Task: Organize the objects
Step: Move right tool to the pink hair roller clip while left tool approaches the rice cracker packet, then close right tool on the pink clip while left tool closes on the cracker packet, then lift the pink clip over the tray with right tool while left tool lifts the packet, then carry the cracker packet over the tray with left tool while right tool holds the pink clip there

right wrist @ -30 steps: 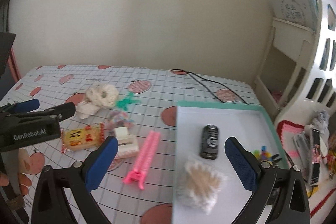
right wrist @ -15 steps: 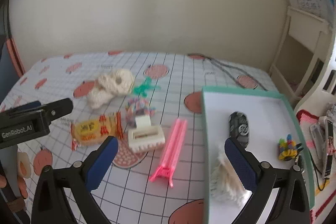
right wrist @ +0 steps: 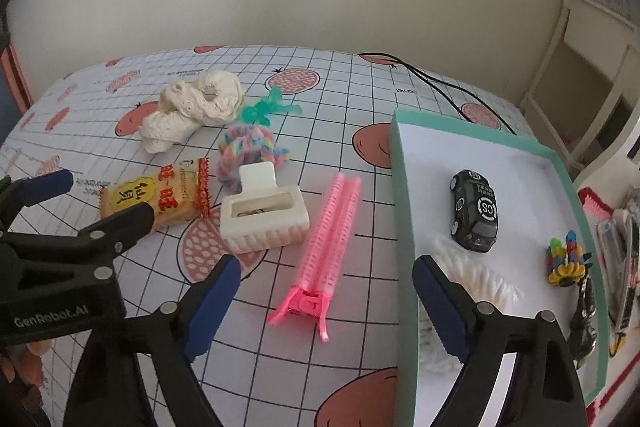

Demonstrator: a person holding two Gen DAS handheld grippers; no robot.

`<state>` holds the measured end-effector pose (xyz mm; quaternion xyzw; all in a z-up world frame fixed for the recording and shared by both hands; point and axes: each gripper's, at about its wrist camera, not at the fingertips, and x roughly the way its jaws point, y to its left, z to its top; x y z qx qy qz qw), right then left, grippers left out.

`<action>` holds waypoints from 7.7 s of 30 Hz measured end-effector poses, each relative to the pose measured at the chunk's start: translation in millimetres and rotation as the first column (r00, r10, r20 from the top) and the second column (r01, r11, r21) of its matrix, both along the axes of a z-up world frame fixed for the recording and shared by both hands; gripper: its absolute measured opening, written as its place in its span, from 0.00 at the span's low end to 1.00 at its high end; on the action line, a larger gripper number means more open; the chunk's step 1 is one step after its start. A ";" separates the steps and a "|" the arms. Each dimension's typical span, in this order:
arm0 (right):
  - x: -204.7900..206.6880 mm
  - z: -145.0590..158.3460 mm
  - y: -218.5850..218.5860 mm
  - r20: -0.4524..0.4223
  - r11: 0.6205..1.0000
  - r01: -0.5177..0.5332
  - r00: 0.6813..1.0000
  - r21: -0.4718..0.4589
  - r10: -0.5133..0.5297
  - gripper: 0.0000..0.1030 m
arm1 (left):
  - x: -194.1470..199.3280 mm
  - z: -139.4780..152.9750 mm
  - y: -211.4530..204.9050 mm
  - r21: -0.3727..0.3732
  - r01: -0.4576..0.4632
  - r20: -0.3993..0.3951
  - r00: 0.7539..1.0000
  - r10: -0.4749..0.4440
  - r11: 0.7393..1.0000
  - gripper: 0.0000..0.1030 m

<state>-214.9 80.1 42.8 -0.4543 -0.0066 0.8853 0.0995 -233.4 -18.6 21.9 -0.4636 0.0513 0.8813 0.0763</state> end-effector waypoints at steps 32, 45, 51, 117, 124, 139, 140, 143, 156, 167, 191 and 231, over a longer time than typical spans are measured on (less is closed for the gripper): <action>-8.4 -22.7 0.3 0.040 0.997 0.033 0.999 -0.070 -0.030 0.60 | -4.9 -23.3 3.7 0.012 0.010 0.062 0.998 -0.010 1.000 0.64; -4.9 -22.3 8.7 0.042 0.995 0.041 0.998 -0.088 -0.037 0.48 | -4.4 -23.5 -1.1 0.019 0.008 0.045 0.999 -0.009 1.000 0.58; -3.6 -22.6 9.0 0.042 0.996 0.033 0.999 -0.083 -0.030 0.46 | -3.8 -23.8 -1.8 0.020 0.010 0.043 0.999 -0.011 1.000 0.58; 23.4 45.2 66.4 -0.167 0.980 0.072 0.980 -0.188 -0.104 0.28 | -9.4 44.0 -12.2 0.267 -0.035 -0.048 0.998 0.050 0.963 0.04; 23.2 43.5 68.3 -0.160 0.977 0.072 0.981 -0.201 -0.106 0.28 | -11.9 32.4 -22.4 0.301 -0.067 -0.012 0.997 0.074 0.951 0.29; 23.4 35.9 74.3 -0.140 0.974 0.086 0.983 -0.210 -0.117 0.28 | -18.4 1.6 -7.6 0.097 -0.085 0.046 0.996 0.081 0.992 0.88; 23.1 35.2 74.4 -0.139 0.974 0.086 0.983 -0.211 -0.117 0.28 | -18.8 -0.7 -6.8 0.083 -0.091 0.056 0.995 0.086 0.992 0.88; 23.2 33.1 74.0 -0.134 0.974 0.084 0.984 -0.211 -0.113 0.28 | -20.3 -7.5 -6.7 0.094 -0.109 0.074 0.992 0.102 0.990 0.88; 21.3 27.9 74.9 -0.116 0.974 0.092 0.986 -0.208 -0.118 0.28 | -25.8 -17.0 -3.5 0.085 -0.177 0.081 0.982 0.170 0.981 1.00; 20.4 27.9 76.4 -0.112 0.974 0.092 0.987 -0.207 -0.117 0.28 | -32.3 -28.5 -1.5 0.046 -0.199 0.112 0.975 0.193 0.979 1.00; 20.7 28.4 76.4 -0.112 0.975 0.092 0.987 -0.205 -0.116 0.28 | -29.7 -21.6 2.5 0.049 -0.198 0.123 0.974 0.191 0.979 0.85; 54.3 57.0 156.7 -0.196 0.965 0.180 0.956 -0.191 -0.217 0.28 | -9.9 102.8 98.4 0.245 0.050 -0.156 0.988 -0.012 0.968 0.82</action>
